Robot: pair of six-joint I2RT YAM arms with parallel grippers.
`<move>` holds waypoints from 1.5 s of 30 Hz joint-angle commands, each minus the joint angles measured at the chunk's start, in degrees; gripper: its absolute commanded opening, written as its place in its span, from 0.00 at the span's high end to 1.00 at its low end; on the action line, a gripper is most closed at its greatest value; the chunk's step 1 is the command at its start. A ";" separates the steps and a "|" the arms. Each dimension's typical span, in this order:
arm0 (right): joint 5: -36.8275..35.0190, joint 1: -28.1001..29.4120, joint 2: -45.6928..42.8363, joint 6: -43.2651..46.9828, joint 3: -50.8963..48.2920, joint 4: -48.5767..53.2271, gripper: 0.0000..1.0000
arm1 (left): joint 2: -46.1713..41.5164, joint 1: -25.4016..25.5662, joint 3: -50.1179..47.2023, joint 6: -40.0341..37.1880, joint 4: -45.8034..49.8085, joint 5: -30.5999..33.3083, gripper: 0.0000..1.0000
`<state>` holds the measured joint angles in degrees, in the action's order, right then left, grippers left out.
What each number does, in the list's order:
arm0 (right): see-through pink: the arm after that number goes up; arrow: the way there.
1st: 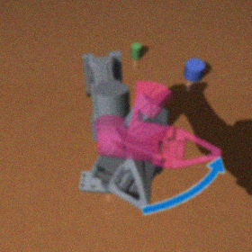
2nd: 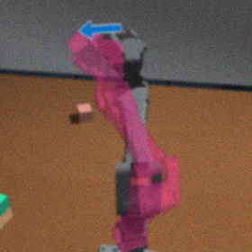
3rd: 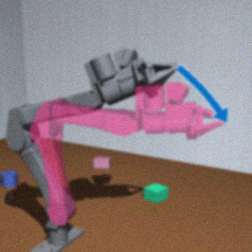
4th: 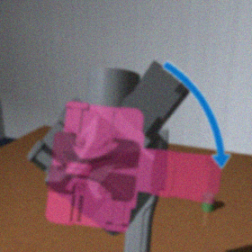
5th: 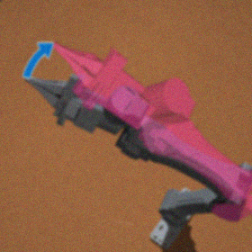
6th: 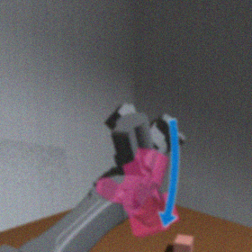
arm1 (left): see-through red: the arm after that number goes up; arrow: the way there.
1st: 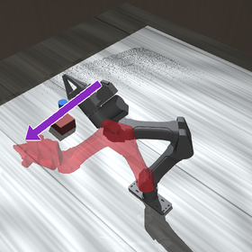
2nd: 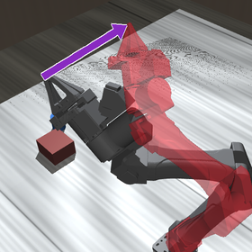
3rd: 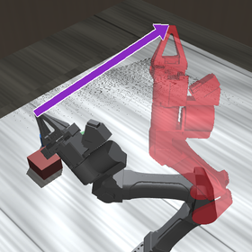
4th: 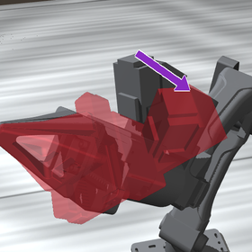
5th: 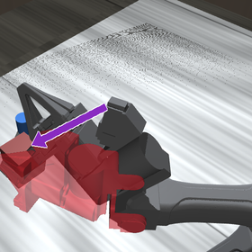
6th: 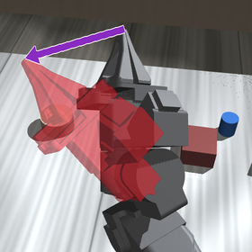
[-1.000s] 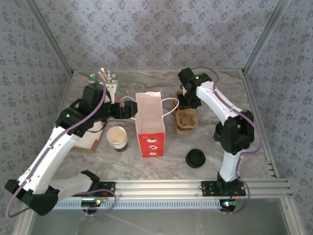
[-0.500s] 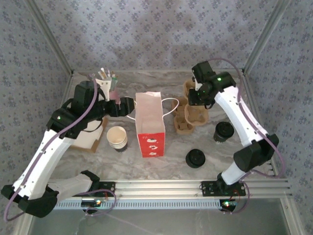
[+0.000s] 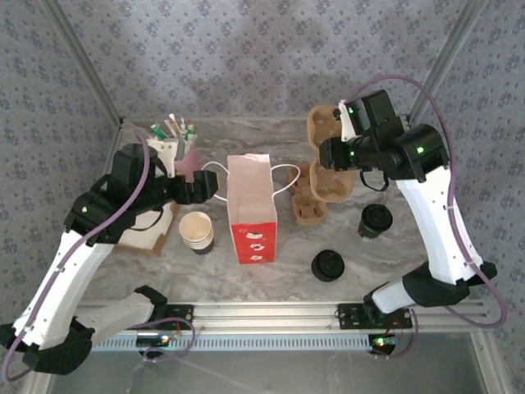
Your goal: Pack the takeout coffee
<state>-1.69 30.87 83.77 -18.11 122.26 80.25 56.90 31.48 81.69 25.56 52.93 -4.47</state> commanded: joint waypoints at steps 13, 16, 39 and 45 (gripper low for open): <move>14.96 9.63 6.06 -6.94 10.73 -3.70 0.62 | -0.65 -2.55 3.60 -2.36 3.74 1.02 0.01; 15.71 11.36 8.33 -8.01 11.12 -5.36 0.62 | 2.16 -5.36 8.11 -4.15 5.04 -0.12 0.01; 17.60 13.99 15.82 -14.17 -0.34 -16.33 0.63 | 14.64 -18.03 9.29 -2.80 -4.21 -18.60 0.04; 18.02 14.39 15.07 -15.34 -3.22 -17.16 0.64 | 13.95 -18.03 6.15 -2.36 -5.52 -19.26 0.08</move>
<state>15.16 44.80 99.70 -32.08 119.70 64.36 72.40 13.87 88.47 22.81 49.43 -21.93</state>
